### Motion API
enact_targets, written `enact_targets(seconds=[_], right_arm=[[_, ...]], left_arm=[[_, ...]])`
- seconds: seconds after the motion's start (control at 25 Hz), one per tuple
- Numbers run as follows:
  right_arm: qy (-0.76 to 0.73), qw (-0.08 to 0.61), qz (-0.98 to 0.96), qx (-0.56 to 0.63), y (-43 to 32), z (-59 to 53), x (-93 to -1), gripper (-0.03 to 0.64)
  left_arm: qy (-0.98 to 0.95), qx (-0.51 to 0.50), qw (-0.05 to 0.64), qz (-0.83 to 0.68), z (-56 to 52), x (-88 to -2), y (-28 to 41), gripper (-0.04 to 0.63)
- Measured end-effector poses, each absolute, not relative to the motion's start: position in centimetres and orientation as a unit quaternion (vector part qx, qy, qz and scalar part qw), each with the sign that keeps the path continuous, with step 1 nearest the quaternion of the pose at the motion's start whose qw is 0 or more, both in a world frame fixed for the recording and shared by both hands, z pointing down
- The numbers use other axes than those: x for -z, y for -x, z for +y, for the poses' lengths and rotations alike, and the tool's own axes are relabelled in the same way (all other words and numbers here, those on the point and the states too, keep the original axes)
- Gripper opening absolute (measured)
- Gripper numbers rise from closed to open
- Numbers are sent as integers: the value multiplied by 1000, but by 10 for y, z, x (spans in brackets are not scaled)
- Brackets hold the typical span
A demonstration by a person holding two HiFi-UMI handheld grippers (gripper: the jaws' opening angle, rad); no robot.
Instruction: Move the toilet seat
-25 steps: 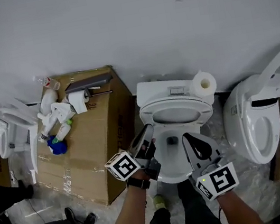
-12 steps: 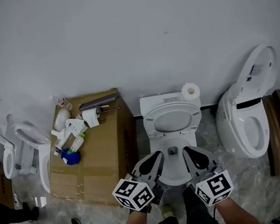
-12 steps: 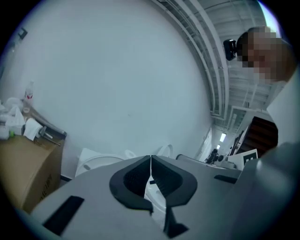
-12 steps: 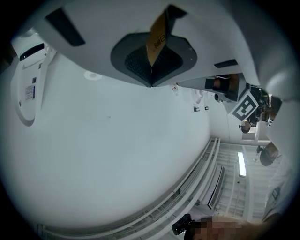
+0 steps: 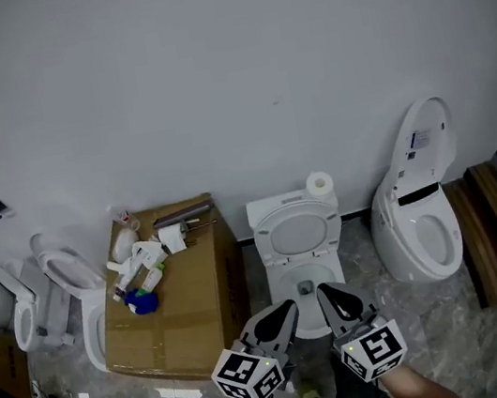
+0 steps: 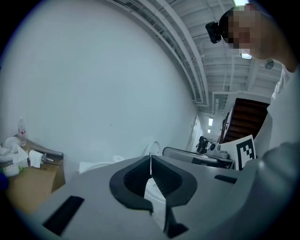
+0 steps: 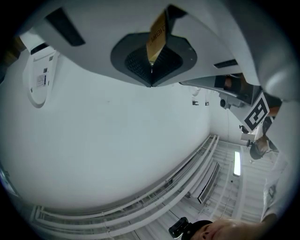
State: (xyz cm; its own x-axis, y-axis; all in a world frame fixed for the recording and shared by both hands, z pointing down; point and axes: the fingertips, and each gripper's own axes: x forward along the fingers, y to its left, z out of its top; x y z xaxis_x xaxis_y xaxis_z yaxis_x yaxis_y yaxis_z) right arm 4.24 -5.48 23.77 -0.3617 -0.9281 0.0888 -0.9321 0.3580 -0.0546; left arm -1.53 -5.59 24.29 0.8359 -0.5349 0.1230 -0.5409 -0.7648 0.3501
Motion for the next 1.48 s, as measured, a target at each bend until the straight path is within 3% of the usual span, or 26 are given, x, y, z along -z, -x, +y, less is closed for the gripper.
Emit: enact_targets(seconds=[0.76,1.48], right_arm=[[-566,-7,-824,-15,-25,11,-165,12],[-563,-2,-826,-20,-19,10,-172,11]], left_arm=[[-949,14,101,-298,8,-157,40,17],[-943,10,100,-317,4,-162,54,17]])
